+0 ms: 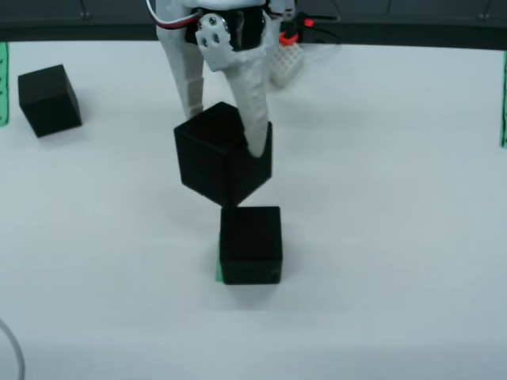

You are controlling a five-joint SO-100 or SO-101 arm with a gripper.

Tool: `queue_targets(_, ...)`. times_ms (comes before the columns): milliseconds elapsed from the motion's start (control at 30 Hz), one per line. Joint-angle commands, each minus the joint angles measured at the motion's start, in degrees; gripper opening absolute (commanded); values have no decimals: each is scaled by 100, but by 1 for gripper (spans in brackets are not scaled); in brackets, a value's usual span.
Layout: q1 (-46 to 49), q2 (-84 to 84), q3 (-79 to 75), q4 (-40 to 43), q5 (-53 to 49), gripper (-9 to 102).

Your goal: Stack 3 Blocks on the chosen place.

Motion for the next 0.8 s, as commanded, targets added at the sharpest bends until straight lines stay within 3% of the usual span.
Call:
queue_targets(0, -70, -343, -554, 35, -747, 15)
queue_targets(200, 193, -1116, -976, 9, -2426, 16)
queue_targets(767, -237, -2294, -1986, -9, -2514, 16)
